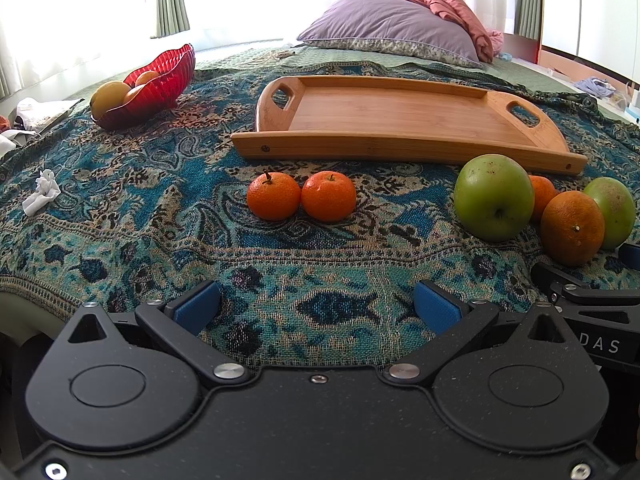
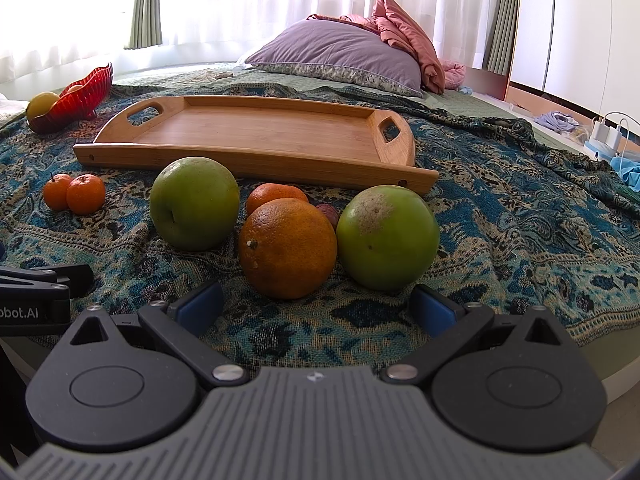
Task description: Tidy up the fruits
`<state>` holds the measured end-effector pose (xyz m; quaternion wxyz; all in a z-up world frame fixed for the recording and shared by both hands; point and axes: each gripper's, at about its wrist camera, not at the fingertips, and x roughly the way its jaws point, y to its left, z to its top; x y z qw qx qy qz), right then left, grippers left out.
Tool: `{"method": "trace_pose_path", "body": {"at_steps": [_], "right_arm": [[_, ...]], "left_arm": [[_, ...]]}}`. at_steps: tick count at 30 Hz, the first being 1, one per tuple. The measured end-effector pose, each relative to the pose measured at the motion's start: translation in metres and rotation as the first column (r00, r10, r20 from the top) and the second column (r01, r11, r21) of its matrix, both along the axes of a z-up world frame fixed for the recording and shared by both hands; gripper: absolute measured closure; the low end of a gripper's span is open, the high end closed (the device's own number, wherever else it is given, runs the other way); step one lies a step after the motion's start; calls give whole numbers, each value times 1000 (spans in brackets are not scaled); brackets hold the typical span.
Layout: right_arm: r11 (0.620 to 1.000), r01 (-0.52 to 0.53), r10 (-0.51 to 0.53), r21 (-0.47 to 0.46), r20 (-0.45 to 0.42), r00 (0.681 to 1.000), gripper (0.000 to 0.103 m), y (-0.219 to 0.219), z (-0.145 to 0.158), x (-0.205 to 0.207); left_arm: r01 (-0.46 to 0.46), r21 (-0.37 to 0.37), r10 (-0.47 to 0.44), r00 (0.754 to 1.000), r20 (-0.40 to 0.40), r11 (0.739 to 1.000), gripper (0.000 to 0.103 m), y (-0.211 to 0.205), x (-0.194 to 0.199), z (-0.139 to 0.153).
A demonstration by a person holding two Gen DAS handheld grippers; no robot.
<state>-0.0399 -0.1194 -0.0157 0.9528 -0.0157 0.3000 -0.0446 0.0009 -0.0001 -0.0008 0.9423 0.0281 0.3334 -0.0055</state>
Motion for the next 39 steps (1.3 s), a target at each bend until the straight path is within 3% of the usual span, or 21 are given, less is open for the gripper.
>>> {"method": "trace_pose_path", "body": {"at_steps": [39], "right_arm": [[1000, 1, -1, -19, 10, 1000, 0, 1, 0, -1]], "left_arm": [[11, -10, -11, 1000, 1, 1000, 0, 4, 3, -2]]}}
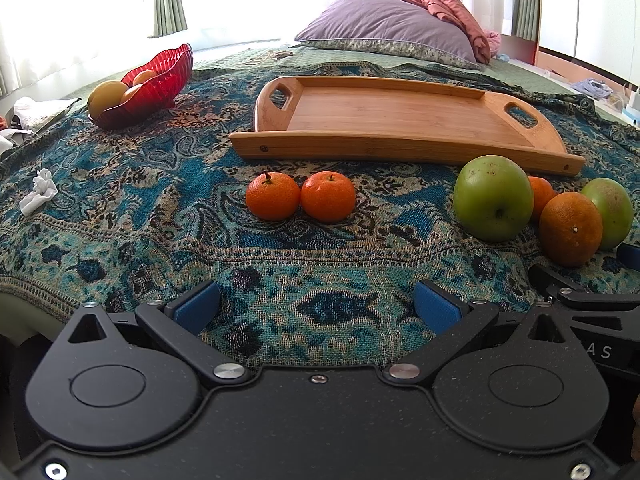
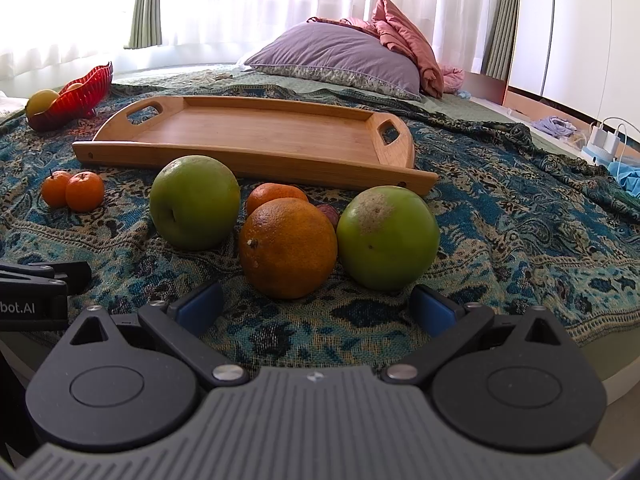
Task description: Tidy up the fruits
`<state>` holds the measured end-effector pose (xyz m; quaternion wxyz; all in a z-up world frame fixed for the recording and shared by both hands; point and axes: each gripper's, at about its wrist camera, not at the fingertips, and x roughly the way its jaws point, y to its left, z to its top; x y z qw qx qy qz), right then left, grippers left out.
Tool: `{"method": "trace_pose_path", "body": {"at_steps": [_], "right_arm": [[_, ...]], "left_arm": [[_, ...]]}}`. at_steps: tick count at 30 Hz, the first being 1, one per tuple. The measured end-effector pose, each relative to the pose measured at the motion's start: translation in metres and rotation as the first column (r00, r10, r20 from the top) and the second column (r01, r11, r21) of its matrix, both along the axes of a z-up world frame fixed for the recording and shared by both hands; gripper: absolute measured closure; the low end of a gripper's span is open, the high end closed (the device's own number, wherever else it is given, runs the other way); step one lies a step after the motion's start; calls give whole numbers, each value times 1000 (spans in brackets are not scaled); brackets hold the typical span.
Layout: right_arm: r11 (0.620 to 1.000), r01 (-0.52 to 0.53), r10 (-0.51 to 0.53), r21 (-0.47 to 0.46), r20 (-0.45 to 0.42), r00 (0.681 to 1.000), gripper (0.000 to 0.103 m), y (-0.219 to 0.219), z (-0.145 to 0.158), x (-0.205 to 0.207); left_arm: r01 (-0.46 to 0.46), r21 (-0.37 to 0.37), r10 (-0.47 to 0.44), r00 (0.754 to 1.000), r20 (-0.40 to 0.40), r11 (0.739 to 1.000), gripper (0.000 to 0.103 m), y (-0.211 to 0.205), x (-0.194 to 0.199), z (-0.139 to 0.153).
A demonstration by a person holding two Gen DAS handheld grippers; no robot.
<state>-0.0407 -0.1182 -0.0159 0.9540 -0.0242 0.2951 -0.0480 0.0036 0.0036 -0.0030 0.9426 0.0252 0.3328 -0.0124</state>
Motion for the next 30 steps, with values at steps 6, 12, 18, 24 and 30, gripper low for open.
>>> {"method": "trace_pose_path", "body": {"at_steps": [6, 12, 18, 24, 30], "right_arm": [[999, 39, -38, -21, 40, 998, 0, 5, -3, -3], [996, 84, -82, -21, 76, 994, 0, 8, -8, -4], [999, 48, -46, -22, 68, 997, 0, 3, -4, -3], [1000, 27, -27, -4, 106, 994, 4, 6, 2, -10], [1000, -14, 12, 17, 134, 991, 14, 12, 9, -20]], "left_arm": [[37, -22, -37, 999, 20, 999, 0, 10, 0, -3], [60, -22, -60, 998, 10, 998, 0, 14, 2, 0], [64, -17, -63, 997, 38, 998, 23, 17, 2, 9], [95, -56, -92, 994, 56, 994, 49, 14, 3, 20], [117, -70, -111, 991, 74, 991, 56, 9, 10, 24]]}}
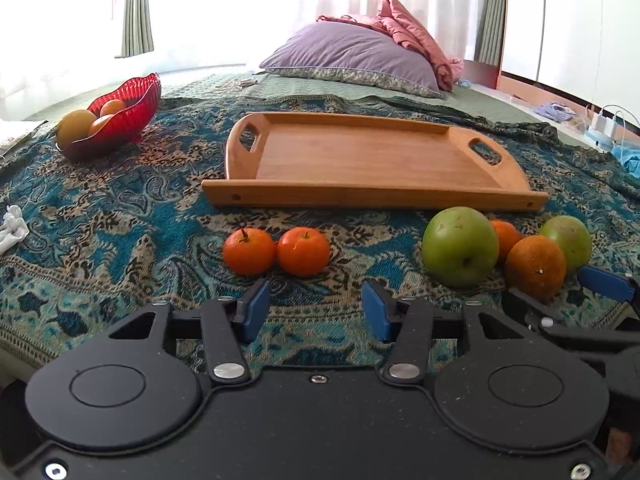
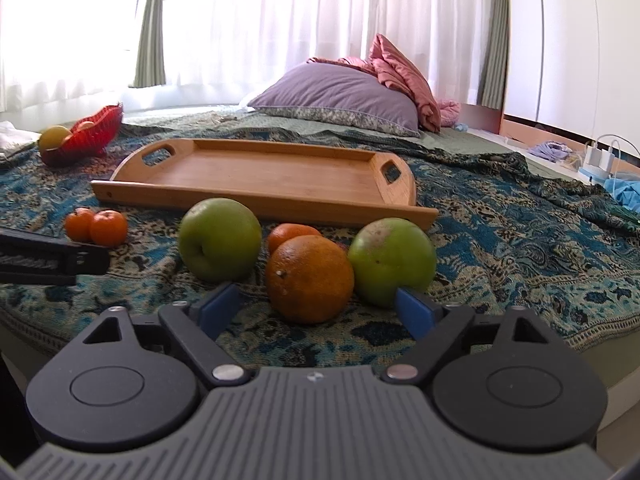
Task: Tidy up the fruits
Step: 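Close the left gripper on a small mandarin while the right gripper closes on the large orange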
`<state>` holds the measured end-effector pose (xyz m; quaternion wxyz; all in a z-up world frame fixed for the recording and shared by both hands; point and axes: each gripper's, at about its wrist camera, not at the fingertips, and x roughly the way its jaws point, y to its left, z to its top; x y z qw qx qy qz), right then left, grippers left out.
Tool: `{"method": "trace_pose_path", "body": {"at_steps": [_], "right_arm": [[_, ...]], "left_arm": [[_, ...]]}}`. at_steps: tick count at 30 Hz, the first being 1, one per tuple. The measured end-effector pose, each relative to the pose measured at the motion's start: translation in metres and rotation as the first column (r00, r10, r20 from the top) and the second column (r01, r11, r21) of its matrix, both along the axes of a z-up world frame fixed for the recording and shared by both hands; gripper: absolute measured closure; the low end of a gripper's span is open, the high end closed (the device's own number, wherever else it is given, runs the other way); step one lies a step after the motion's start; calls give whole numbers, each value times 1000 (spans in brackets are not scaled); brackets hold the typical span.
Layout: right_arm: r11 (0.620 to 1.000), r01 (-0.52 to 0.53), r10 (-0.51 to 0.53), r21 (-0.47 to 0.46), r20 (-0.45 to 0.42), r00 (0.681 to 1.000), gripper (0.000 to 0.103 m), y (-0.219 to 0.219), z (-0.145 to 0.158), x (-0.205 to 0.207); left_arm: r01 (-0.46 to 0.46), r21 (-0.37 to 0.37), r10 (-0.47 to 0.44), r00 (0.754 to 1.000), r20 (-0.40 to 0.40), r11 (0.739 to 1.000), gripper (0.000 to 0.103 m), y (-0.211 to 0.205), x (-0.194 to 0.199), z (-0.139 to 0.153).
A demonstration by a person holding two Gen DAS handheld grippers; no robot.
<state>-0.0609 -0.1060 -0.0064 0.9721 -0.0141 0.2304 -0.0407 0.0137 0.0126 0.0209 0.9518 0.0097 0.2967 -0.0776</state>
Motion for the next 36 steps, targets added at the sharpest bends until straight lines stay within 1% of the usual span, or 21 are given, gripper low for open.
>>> {"method": "trace_pose_path", "body": {"at_steps": [1, 3, 5, 6, 16, 22, 33, 36], "right_arm": [[1000, -13, 13, -2, 4, 1000, 15, 2, 1, -2], [999, -39, 39, -6, 11, 999, 20, 5, 3, -5], [999, -44, 44, -6, 13, 999, 24, 7, 3, -5], [999, -43, 43, -4, 13, 999, 27, 8, 3, -6], [1000, -17, 17, 14, 10, 1000, 35, 5, 1, 0], [1000, -10, 9, 19, 13, 1000, 36, 4, 0, 3], [1000, -14, 14, 15, 18, 1000, 36, 4, 1, 10], [1000, -16, 15, 13, 19, 1000, 36, 5, 1, 12]], "left_arm": [[2, -6, -2, 1000, 1, 1000, 57, 0, 2, 0], [1, -17, -1, 1000, -2, 1000, 65, 0, 7, -1], [1, -17, -1, 1000, -2, 1000, 71, 1, 11, -2], [-2, -12, 2, 1000, 0, 1000, 71, 1, 13, -2], [-13, 19, 12, 999, 37, 1000, 71, -1, 24, -5], [-12, 43, 10, 998, 55, 999, 71, -4, 30, -9], [-18, 46, 16, 998, 54, 999, 70, -7, 43, -15], [-17, 38, 15, 999, 49, 999, 70, -6, 45, -16]]}}
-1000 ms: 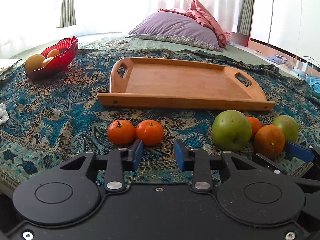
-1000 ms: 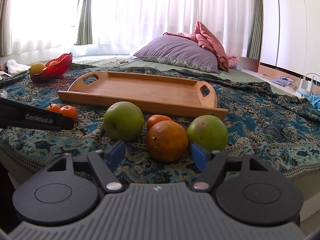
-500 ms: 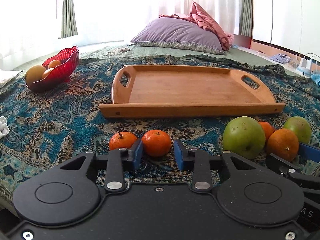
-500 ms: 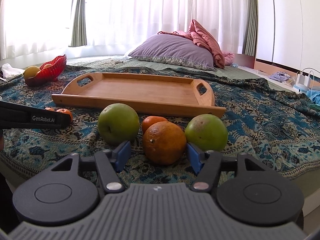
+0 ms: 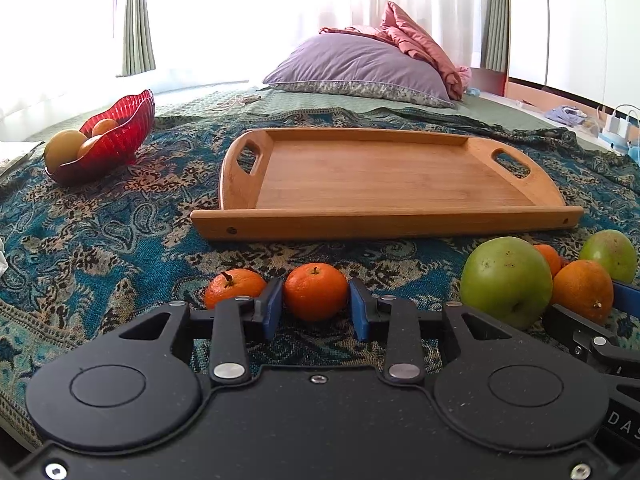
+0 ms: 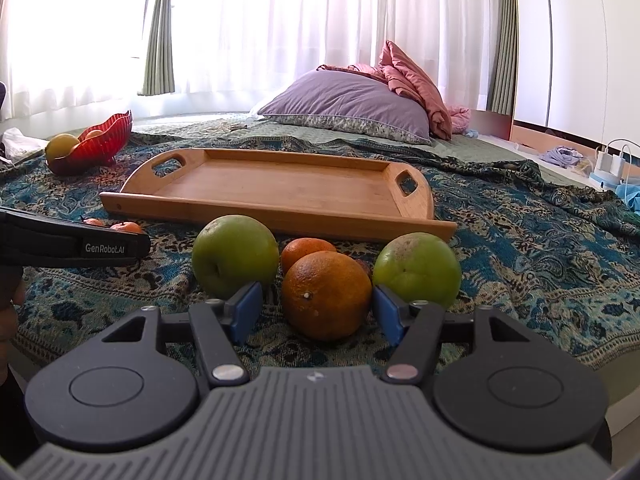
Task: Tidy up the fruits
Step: 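Close the left gripper on a small mandarin while the right gripper closes on the large orange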
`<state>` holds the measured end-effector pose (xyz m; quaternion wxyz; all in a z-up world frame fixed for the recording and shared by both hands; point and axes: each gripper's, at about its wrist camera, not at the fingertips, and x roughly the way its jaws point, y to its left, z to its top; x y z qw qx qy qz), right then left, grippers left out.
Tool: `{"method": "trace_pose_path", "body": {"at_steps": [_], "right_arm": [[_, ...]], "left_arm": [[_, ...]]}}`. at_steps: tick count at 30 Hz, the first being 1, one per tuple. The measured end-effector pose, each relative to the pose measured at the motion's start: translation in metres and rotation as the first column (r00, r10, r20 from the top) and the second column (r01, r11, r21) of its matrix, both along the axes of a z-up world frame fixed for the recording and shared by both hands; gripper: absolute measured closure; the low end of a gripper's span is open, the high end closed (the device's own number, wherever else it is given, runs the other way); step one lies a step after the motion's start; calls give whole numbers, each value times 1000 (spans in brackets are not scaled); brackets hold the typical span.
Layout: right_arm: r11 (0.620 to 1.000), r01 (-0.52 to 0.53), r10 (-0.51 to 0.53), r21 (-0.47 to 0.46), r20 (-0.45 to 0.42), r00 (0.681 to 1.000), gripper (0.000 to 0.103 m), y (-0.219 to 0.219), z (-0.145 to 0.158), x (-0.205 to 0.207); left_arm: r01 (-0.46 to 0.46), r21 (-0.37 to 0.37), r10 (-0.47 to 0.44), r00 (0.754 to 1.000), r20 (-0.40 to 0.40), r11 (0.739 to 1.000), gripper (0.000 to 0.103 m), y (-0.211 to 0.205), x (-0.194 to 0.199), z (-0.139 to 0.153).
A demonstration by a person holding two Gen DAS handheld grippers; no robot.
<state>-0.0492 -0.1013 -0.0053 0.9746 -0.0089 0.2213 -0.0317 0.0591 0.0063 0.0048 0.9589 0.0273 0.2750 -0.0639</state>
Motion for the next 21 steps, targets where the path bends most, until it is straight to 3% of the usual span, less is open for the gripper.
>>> {"method": "trace_pose_path", "body": {"at_steps": [21], "right_arm": [[999, -3, 4, -32, 9, 1000, 37, 3, -2, 2]], "left_arm": [[0, 2, 0, 1000, 15, 1000, 66, -2, -2, -3]]}}
